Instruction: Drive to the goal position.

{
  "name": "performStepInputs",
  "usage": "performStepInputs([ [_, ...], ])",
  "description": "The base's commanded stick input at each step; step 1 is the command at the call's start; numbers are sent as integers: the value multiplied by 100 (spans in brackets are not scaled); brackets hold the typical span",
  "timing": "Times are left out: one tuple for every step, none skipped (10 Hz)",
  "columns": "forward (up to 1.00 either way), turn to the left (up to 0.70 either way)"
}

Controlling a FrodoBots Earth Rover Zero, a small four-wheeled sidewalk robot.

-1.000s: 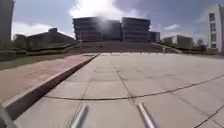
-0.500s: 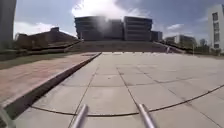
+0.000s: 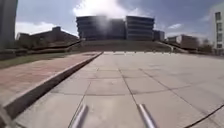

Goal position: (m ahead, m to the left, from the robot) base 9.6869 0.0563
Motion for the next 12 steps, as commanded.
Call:
performStepInputs([
  [70, 0],
  [70, 0],
  [70, 0],
  [70, 0],
  [70, 0],
  [70, 0],
  [70, 0],
  [70, 0],
  [70, 0],
  [70, 0],
  [70, 0],
  [70, 0],
])
